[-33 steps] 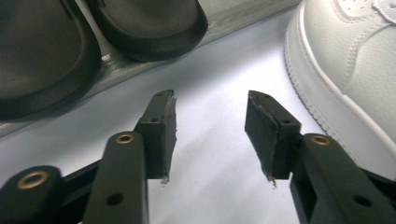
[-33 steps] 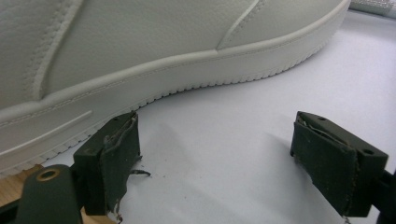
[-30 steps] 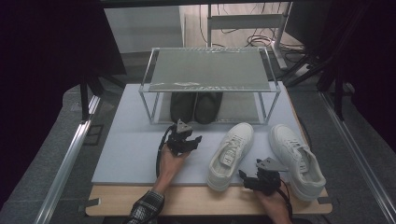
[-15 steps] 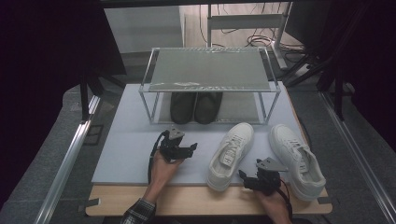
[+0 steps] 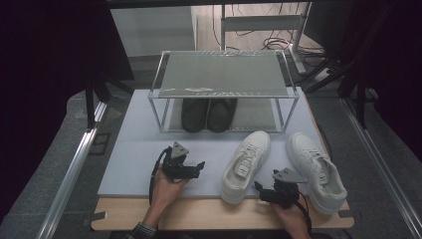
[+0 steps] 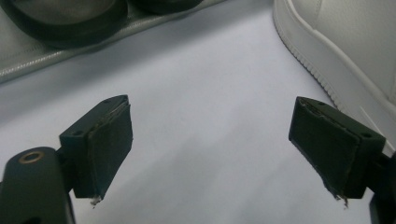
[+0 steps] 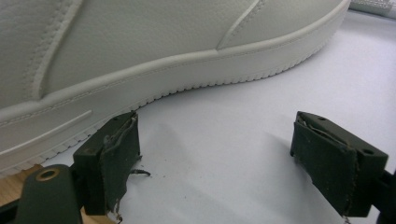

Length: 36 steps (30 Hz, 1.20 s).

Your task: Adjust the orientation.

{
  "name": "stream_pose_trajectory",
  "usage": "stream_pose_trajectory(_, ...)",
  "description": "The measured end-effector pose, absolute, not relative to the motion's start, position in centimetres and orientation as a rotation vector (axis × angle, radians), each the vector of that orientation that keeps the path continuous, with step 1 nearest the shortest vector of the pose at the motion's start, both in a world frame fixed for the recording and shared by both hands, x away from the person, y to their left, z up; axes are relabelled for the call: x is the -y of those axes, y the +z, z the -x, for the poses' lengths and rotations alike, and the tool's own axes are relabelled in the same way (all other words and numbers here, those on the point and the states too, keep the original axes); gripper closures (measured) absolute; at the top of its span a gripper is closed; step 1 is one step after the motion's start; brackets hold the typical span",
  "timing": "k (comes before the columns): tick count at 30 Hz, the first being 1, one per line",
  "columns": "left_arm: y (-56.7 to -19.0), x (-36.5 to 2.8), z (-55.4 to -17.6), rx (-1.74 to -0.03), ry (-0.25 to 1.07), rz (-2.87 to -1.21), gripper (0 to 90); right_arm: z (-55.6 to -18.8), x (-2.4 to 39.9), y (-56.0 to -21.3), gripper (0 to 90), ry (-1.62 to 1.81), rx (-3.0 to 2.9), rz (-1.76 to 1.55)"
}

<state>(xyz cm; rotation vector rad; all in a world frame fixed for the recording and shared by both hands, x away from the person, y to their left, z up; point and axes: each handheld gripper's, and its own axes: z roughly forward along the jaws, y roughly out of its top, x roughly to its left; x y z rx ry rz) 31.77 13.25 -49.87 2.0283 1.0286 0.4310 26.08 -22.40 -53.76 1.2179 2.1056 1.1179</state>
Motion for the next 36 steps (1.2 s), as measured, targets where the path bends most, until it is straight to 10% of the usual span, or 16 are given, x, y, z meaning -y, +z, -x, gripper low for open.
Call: stream_pose_trajectory(36, -54.0, -18.0, -26.6, -1.101, 0.514, -1.995, 11.8, -26.1, 22.5, -53.8, 15.1, 1.120, -2.120, -1.199)
